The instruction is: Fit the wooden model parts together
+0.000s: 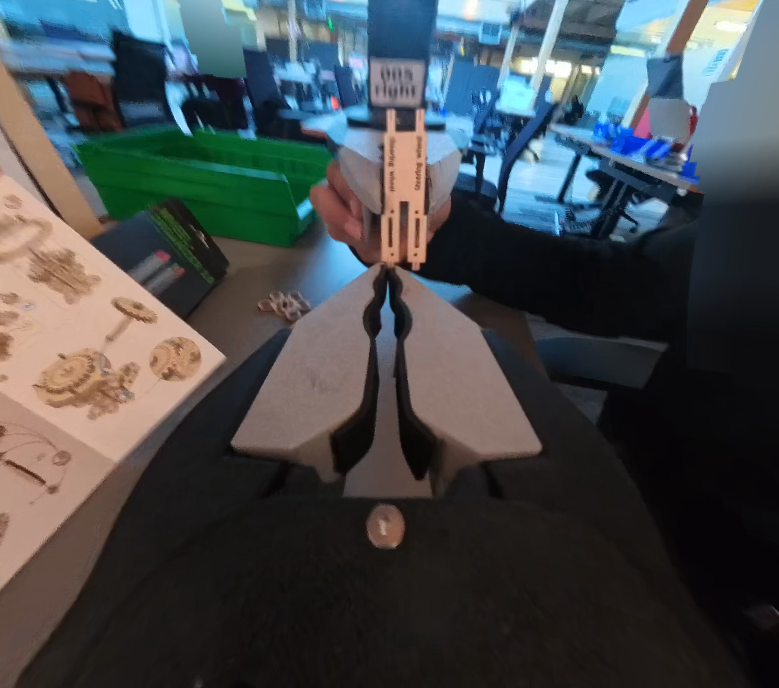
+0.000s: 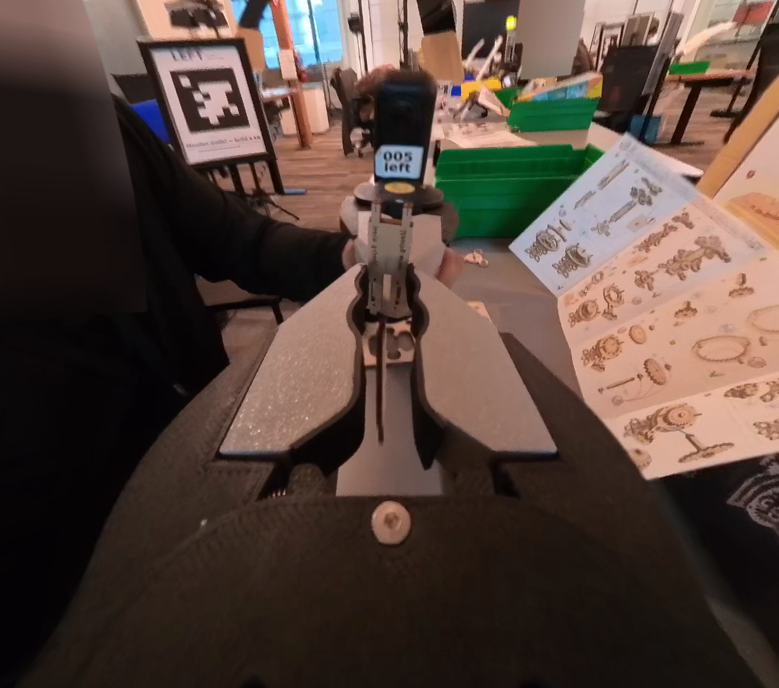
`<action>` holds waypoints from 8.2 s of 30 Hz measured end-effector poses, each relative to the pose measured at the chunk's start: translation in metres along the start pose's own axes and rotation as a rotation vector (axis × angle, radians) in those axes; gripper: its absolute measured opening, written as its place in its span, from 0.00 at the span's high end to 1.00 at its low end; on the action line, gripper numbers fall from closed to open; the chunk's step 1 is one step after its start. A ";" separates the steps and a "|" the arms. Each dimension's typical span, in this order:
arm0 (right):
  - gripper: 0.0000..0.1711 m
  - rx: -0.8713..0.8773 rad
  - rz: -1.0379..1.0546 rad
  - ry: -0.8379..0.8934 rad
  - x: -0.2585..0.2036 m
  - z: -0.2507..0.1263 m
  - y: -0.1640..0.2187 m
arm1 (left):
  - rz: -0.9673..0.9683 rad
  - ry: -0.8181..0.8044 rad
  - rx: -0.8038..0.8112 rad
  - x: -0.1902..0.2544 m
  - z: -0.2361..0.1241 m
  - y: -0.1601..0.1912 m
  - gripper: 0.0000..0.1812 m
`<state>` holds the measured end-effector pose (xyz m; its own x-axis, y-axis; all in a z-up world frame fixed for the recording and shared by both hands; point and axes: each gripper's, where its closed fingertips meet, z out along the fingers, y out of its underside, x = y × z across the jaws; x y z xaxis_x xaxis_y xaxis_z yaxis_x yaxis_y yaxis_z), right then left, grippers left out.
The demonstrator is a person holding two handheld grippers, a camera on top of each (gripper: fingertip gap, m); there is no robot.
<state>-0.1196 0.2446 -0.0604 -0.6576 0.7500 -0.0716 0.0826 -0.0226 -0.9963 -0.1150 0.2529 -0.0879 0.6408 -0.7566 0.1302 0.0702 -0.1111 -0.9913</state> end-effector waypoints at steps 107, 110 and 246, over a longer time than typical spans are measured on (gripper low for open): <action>0.68 -0.260 0.368 0.414 0.026 -0.057 0.081 | 0.589 -0.220 -0.510 -0.033 0.027 0.082 1.00; 0.64 -0.126 0.287 0.339 0.021 -0.053 0.055 | 0.268 -0.160 -0.317 -0.024 0.028 0.058 1.00; 0.92 -0.685 0.398 0.903 -0.032 -0.123 0.183 | -0.301 -0.031 -0.083 -0.024 0.019 0.036 1.00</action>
<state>0.0085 0.2971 -0.2344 0.2441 0.9690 -0.0372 0.7219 -0.2071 -0.6603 -0.1131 0.2789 -0.1268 0.6238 -0.6618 0.4158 0.1984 -0.3805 -0.9032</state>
